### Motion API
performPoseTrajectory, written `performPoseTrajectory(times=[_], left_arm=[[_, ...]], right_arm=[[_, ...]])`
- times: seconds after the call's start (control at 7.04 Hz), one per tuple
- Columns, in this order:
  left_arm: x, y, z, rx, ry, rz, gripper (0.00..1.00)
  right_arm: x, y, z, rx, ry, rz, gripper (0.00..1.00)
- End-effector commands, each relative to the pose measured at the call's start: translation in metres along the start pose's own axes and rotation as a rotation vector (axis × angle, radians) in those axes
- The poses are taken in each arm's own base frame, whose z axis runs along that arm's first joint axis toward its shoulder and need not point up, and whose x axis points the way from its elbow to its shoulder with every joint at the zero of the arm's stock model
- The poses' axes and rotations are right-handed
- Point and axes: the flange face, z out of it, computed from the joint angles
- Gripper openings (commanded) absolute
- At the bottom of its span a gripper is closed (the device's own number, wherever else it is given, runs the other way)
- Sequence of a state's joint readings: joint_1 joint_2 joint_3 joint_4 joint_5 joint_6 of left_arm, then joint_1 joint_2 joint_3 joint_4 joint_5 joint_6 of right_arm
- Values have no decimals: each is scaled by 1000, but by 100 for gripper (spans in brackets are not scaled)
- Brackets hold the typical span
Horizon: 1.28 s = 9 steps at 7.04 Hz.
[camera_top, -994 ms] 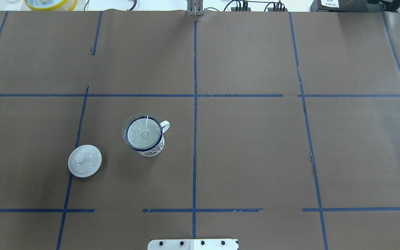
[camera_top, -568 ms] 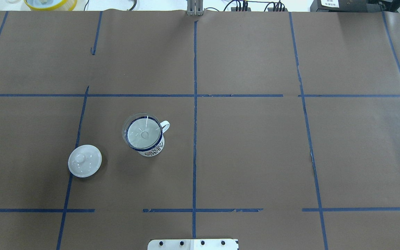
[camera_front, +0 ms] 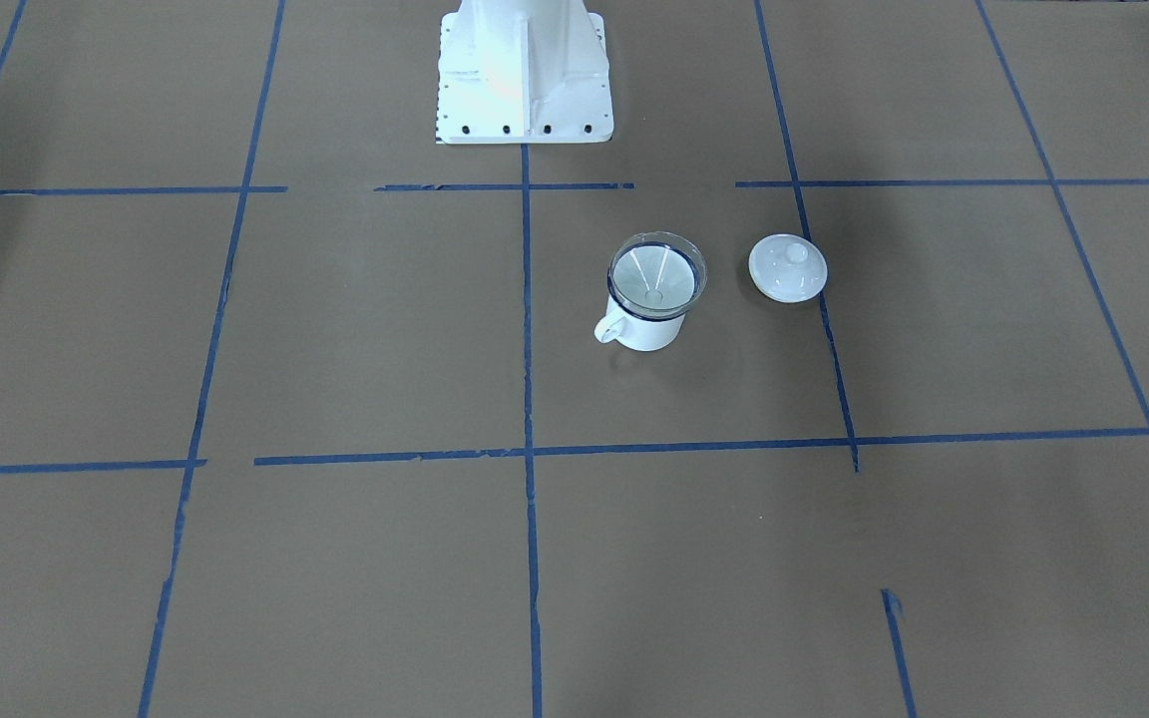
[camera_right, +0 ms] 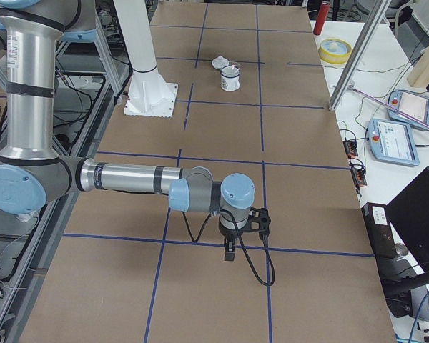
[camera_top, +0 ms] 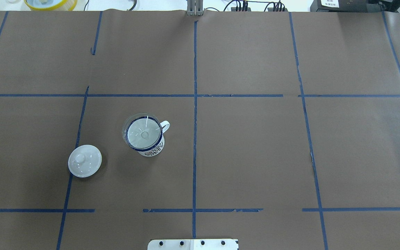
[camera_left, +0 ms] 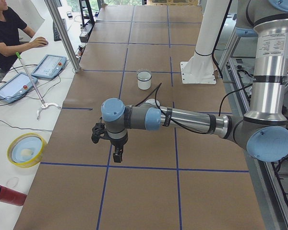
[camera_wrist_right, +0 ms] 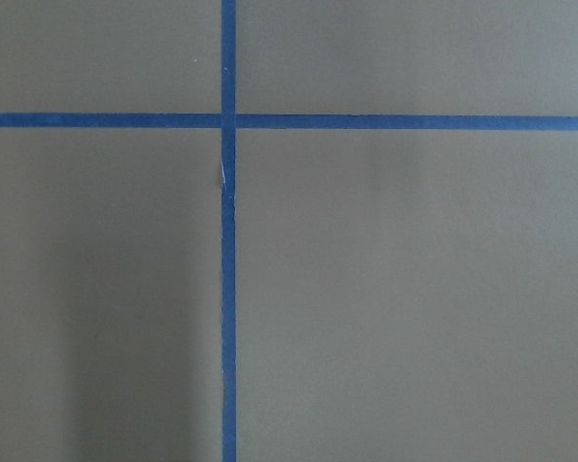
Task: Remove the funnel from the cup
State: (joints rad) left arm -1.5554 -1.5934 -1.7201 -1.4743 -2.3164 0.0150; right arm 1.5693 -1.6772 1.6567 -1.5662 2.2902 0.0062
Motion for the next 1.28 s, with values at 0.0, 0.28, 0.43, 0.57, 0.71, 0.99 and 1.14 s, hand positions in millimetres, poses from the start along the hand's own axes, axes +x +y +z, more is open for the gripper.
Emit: performPoseTrajectory(times=[0.0, 0.28, 0.43, 0.57, 0.71, 0.99, 1.14], left_arm=[[42, -19, -40, 77, 1, 16, 100], [137, -25, -63, 102, 32, 32, 100], [195, -24, -62, 100, 59, 70, 100], [237, -22, -59, 100, 61, 93, 100], [278, -22, -54, 99, 69, 108, 100], [373, -26, -24, 85, 57, 110, 100], [408, -21, -13, 68, 62, 156, 100]], right_arm=[[0, 0, 0, -1, 0, 1, 100], [0, 0, 0, -1, 0, 1, 100], [0, 0, 0, -1, 0, 1, 100], [0, 0, 0, -1, 0, 1, 100], [0, 0, 0, -1, 0, 1, 100], [0, 0, 0, -1, 0, 1, 100], [0, 0, 0, -1, 0, 1, 100]])
